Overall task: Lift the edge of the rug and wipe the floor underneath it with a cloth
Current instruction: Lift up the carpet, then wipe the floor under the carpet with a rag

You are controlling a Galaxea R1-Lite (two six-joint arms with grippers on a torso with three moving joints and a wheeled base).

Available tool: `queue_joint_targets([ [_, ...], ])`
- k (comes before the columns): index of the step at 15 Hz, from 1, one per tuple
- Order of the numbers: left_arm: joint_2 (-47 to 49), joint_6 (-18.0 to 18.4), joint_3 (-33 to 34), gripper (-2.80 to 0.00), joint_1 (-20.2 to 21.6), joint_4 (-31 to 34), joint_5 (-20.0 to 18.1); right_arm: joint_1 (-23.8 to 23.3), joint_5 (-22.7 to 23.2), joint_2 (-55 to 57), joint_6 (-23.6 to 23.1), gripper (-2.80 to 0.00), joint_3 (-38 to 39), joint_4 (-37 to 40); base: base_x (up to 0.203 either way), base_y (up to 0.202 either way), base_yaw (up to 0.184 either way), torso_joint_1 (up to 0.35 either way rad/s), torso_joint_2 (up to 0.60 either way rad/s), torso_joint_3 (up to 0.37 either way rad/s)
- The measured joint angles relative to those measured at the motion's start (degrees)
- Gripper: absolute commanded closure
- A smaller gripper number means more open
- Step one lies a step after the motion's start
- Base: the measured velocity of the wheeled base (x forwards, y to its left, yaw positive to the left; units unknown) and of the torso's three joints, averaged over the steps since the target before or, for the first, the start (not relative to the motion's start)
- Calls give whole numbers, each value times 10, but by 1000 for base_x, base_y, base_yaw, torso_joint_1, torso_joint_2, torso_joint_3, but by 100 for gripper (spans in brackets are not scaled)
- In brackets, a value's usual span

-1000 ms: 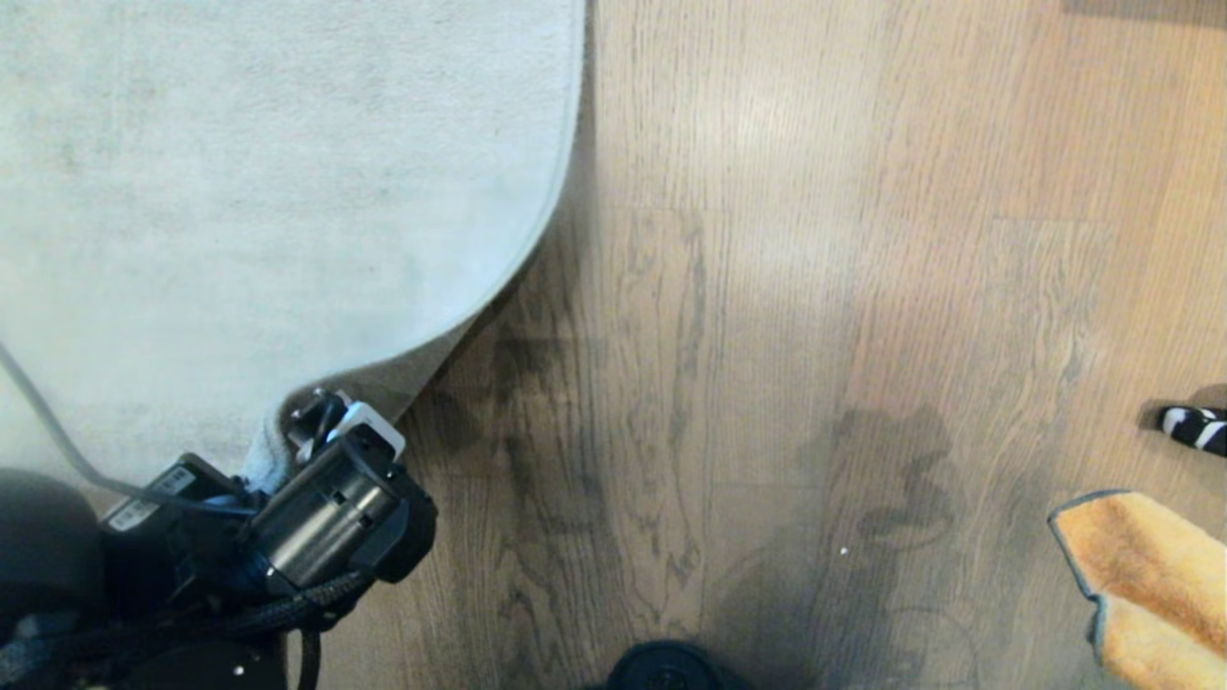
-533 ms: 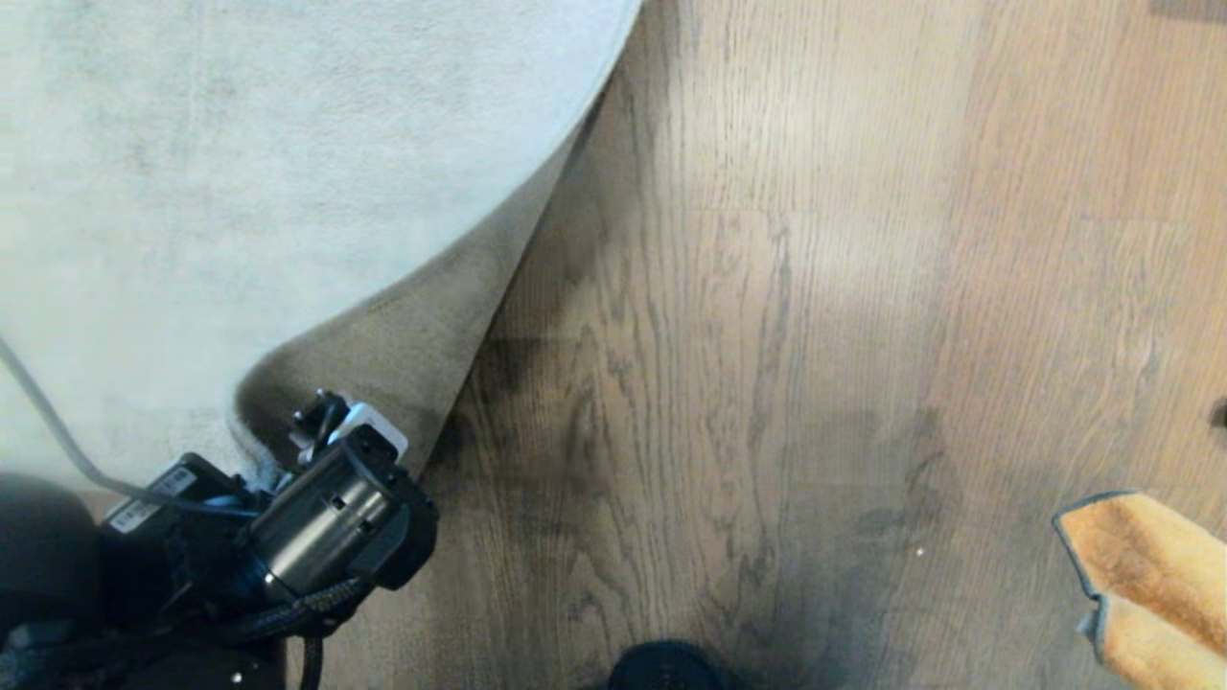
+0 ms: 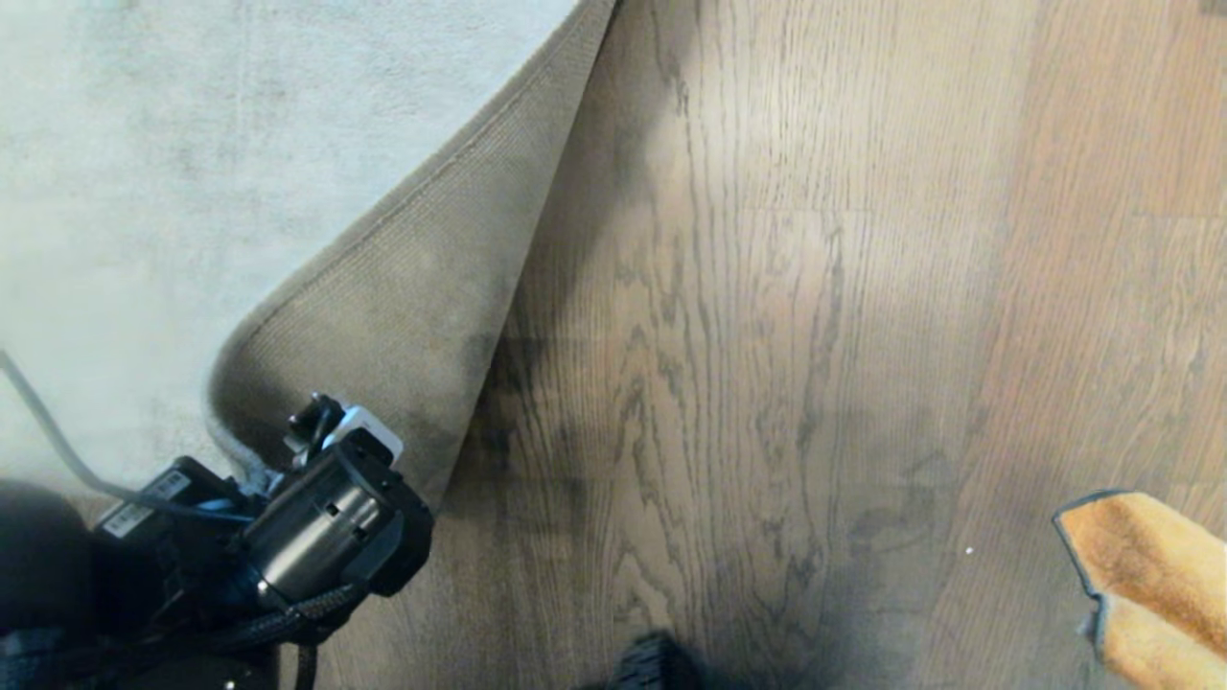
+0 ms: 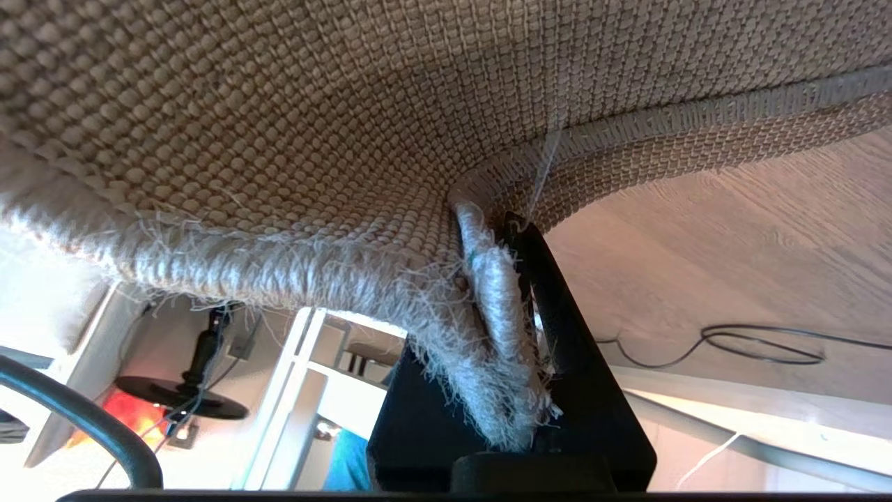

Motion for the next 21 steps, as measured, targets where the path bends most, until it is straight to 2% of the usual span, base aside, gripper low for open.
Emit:
queue_joint_targets([
  [16,-39,9,-27,0,10,2,-1,0,0,0,0,0,0,0,0,0,0,0,0,0],
  [18,-45,27,-38,0,10,5,-1,0,0,0,0,0,0,0,0,0,0,0,0,0],
  [21,-62,88,-59,0,20,2,-1,0,0,0,0,0,0,0,0,0,0,0,0,0],
])
